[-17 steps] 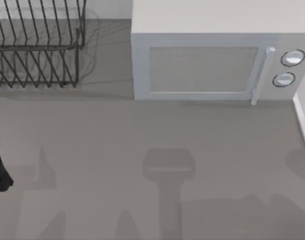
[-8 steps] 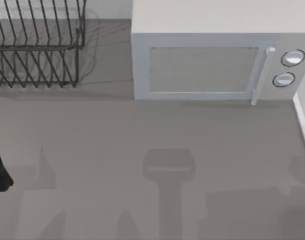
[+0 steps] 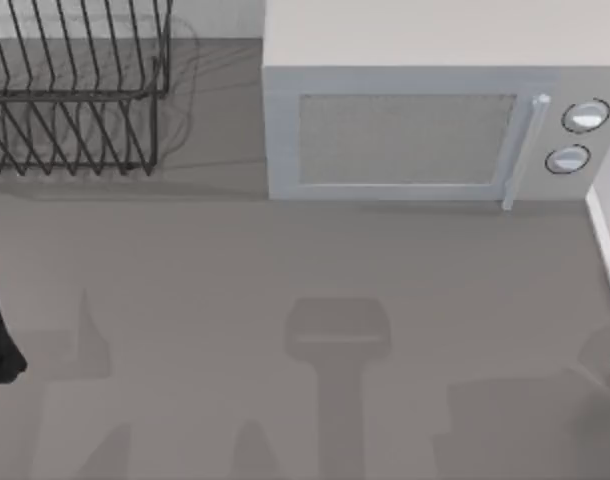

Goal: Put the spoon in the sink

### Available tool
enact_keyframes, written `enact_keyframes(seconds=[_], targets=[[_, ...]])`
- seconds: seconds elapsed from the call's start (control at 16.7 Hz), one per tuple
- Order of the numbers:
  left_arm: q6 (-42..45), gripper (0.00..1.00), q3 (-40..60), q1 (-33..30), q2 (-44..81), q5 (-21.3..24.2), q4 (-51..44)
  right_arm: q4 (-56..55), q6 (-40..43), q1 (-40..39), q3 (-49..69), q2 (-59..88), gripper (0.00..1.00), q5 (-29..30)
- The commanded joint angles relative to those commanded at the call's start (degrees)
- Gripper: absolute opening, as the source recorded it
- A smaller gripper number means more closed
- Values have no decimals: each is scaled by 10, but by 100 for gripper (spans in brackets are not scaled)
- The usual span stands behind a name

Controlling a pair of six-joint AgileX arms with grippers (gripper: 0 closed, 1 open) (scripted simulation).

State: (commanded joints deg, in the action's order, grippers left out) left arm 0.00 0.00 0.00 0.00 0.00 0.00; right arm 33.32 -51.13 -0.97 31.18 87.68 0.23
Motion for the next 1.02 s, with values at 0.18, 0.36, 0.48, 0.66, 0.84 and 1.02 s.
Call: enact_keyframes(seconds=[0.18, 0.36, 0.48, 0.66, 0.84, 1.02], targets=[[0, 100, 0, 0, 0, 0, 0, 0, 0, 0, 0, 0, 92, 0], [0, 100, 0, 0, 0, 0, 0, 0, 0, 0, 0, 0, 70, 0], [0, 100, 0, 0, 0, 0, 0, 0, 0, 0, 0, 0, 55, 0], [0, 100, 0, 0, 0, 0, 0, 0, 0, 0, 0, 0, 32, 0], [0, 100, 0, 0, 0, 0, 0, 0, 0, 0, 0, 0, 10, 0], [0, 100, 0, 0, 0, 0, 0, 0, 0, 0, 0, 0, 0, 0]])
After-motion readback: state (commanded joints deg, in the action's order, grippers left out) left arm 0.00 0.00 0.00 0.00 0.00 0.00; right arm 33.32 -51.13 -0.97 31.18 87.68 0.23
